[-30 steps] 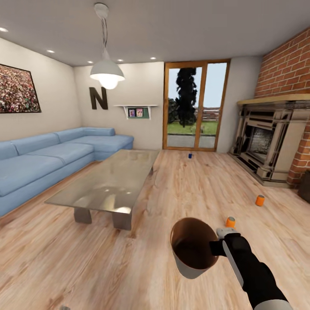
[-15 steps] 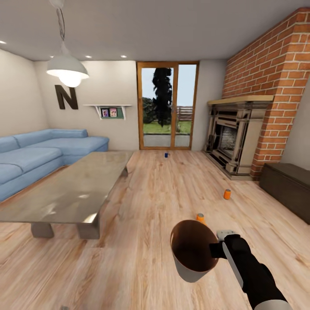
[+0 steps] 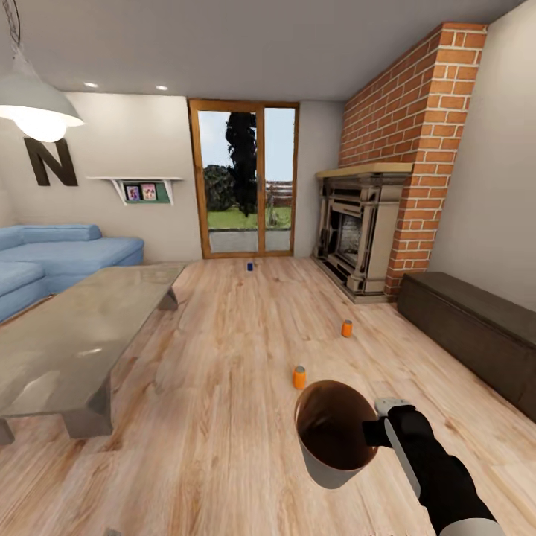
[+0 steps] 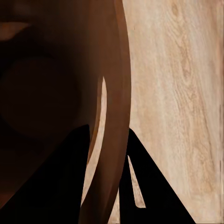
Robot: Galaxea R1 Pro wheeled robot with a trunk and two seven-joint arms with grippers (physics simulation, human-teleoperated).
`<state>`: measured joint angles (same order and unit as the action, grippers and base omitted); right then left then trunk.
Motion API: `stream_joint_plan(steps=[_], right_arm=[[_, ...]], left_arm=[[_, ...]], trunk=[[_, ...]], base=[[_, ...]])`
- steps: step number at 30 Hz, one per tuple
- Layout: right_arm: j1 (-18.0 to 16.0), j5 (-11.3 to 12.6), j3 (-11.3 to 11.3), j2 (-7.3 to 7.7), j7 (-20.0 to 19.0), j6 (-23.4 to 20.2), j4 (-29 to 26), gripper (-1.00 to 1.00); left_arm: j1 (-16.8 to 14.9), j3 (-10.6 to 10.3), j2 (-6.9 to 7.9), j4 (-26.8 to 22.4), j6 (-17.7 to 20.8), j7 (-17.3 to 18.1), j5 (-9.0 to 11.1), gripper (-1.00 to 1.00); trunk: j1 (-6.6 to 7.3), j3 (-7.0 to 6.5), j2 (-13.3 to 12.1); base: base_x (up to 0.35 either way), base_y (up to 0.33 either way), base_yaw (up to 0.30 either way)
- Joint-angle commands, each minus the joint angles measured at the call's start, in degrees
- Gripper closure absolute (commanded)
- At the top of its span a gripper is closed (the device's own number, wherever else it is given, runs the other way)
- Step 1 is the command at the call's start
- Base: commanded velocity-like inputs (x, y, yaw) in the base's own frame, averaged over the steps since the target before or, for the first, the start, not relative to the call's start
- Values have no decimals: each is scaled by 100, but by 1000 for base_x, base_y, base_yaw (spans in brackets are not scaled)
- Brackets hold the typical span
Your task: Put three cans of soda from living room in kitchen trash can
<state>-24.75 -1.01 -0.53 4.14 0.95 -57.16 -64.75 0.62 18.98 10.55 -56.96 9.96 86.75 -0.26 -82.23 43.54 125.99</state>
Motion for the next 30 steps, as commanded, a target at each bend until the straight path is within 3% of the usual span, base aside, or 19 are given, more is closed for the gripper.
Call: stream_joint_plan(steps=[1, 8, 20, 30], right_arm=[[-3, 84, 0, -1, -16, 3, -3, 100], [-3, 84, 0, -2, -16, 3, 0, 100], [-3, 84, 0, -1, -16, 3, 25, 100], [-3, 84, 0, -3, -16, 3, 32, 100]], left_arm=[[0, 0, 0, 0, 1, 0, 0, -100], [0, 0, 0, 0, 5, 0, 0, -100], [3, 0, 0, 0, 6, 0, 0, -100], [0, 0, 0, 7, 6, 0, 0, -100]], trunk=[[0, 6, 1], [0, 47, 1], [0, 55, 1], [0, 55, 1]], base=[[117, -255, -231], [185, -176, -197], [330, -24, -37], [344, 0, -229]])
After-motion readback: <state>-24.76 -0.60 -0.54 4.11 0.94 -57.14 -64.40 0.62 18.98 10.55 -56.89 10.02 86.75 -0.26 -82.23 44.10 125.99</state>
